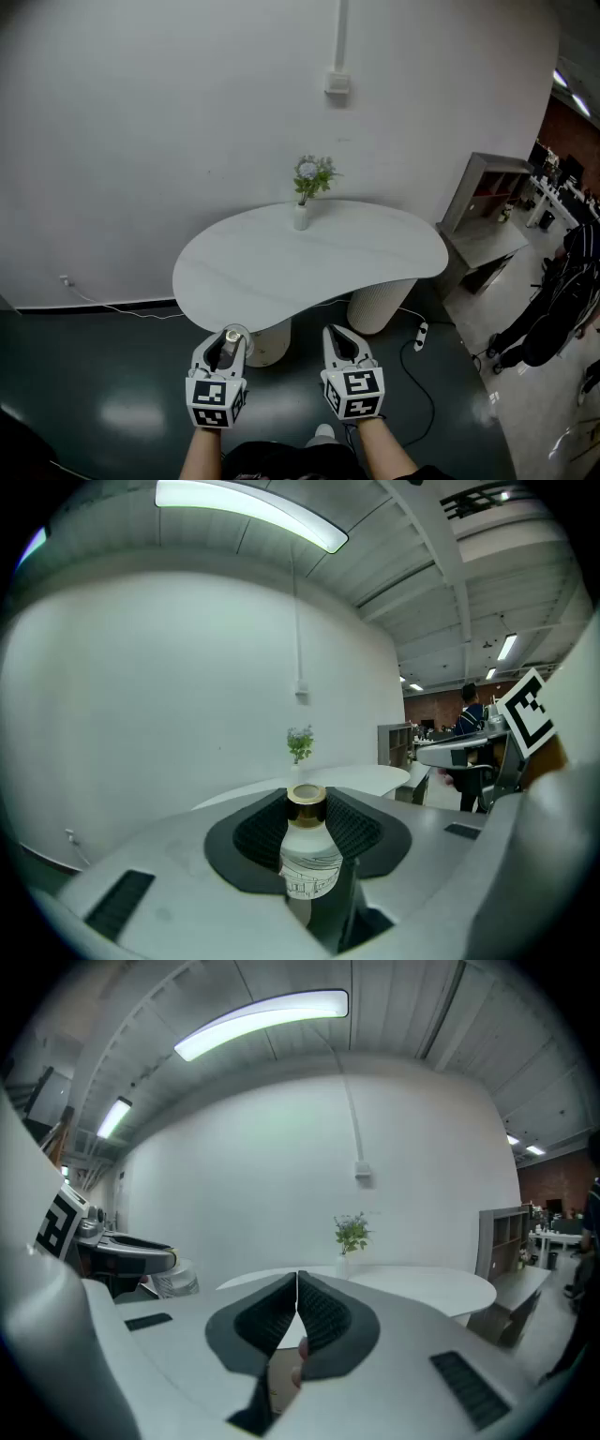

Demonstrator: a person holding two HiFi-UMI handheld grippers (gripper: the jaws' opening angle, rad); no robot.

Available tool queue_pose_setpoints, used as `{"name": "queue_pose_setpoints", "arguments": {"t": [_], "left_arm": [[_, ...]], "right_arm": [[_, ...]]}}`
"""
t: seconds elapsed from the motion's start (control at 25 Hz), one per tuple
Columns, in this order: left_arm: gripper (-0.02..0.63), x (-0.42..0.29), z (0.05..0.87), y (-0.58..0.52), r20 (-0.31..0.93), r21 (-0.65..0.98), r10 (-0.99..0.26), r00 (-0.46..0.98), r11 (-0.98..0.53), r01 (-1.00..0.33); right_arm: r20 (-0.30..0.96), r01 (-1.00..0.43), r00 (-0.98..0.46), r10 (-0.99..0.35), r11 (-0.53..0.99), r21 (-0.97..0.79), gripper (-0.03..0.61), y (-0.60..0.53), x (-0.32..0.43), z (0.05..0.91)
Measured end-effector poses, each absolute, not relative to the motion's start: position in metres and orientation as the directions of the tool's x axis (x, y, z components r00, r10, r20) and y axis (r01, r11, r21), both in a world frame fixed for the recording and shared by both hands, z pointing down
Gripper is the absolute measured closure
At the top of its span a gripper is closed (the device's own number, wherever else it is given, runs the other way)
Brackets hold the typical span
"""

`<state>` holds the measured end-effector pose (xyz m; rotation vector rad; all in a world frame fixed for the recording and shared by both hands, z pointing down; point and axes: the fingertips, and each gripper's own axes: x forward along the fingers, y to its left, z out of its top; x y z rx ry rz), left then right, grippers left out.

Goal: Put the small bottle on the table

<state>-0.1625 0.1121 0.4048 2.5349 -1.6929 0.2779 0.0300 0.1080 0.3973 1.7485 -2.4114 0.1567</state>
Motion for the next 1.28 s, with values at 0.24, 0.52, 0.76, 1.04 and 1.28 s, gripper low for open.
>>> {"name": "queue_pose_setpoints", "arguments": {"t": [0.24,0.52,0.76,1.04,1.28], "left_arm": [[0.485,-0.163,0.401,0.113,0.183,-0.034,-0.907,0.380,-0.392,-0.919],[0.485,-0.165,0.404,0.116,0.189,-0.039,-0.904,0.383,-0.397,-0.917],[0.485,-0.168,0.404,0.120,0.189,-0.035,-0.904,0.383,-0.396,-0.918],[0.485,-0.175,0.406,0.122,0.187,-0.028,-0.901,0.391,-0.403,-0.915],[0.485,-0.174,0.407,0.121,0.183,-0.027,-0.899,0.399,-0.410,-0.912]], "right_arm": [[0.182,-0.950,-0.305,-0.935,0.312,0.011,0.511,0.109,0.029,0.394],[0.183,-0.950,-0.305,-0.935,0.312,0.013,0.511,0.112,0.025,0.393],[0.191,-0.949,-0.311,-0.931,0.316,-0.009,0.511,0.115,0.022,0.397],[0.195,-0.943,-0.322,-0.926,0.332,0.018,0.511,0.118,0.010,0.395],[0.198,-0.949,-0.306,-0.931,0.316,0.018,0.511,0.120,0.015,0.398]]}}
